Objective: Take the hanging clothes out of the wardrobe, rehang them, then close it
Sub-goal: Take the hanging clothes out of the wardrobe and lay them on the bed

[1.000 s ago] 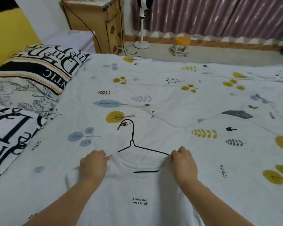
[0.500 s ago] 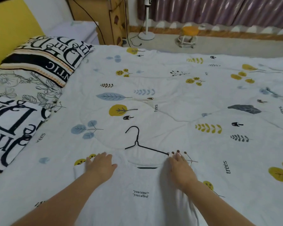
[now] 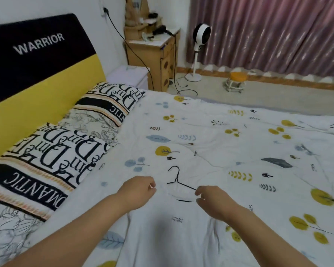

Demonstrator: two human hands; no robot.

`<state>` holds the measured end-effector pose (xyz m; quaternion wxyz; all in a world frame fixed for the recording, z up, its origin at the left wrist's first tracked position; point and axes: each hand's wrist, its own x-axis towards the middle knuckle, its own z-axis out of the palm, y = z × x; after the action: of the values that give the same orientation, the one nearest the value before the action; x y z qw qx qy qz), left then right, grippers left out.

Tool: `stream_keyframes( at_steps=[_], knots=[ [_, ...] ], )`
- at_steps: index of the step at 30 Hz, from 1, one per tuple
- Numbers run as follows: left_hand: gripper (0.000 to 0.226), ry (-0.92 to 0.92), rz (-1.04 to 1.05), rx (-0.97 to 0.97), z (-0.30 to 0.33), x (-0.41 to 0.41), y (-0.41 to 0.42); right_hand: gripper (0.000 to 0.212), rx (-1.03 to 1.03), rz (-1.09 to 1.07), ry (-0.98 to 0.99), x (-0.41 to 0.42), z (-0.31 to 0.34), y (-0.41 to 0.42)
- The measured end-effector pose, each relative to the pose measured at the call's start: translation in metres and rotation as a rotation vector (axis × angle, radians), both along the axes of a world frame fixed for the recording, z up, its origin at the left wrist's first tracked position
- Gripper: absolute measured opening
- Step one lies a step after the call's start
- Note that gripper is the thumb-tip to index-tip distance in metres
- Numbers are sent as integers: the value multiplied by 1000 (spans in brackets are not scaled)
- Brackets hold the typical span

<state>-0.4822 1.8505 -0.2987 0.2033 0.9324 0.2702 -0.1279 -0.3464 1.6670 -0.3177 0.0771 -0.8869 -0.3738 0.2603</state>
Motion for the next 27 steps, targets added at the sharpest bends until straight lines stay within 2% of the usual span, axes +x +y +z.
stream_keyframes(
  at_steps=[12,19,27],
  knots=[
    [34,-92,174,54,150,-139,-51,33,135,328,-86,-106,156,-9],
    [31,-117,407,195,206,-284,-72,34,206,634,-164,-205,209,10],
    [32,-89,695,277,241,-454,-117,34,347,976,-182,-362,248,37]
  ],
)
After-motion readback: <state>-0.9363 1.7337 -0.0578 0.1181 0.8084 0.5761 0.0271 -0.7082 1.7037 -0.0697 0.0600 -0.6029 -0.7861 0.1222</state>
